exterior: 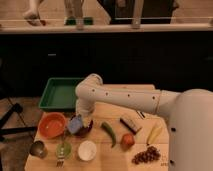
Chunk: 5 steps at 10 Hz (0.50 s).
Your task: Wipe purple bowl with sponge
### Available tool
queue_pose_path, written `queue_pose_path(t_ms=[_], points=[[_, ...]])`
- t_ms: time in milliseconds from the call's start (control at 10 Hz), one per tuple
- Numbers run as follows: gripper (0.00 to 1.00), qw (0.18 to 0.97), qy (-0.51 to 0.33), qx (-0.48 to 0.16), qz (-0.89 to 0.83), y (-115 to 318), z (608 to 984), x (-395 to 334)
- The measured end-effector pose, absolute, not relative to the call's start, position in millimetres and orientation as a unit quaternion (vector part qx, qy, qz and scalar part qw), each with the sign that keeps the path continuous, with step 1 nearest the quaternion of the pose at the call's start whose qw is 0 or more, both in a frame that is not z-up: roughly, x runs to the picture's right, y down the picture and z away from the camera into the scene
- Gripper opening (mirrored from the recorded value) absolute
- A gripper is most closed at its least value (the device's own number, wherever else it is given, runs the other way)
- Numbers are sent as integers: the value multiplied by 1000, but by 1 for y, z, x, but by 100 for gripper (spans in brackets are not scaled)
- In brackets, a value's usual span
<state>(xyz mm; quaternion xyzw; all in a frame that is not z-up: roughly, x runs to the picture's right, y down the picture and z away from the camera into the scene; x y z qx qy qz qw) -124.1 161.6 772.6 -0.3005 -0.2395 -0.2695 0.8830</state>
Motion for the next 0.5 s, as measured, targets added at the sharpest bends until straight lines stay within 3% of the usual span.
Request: queue_pose_path(t_ms=[500], points=[[0, 892, -207, -317, -248, 159, 780, -90]])
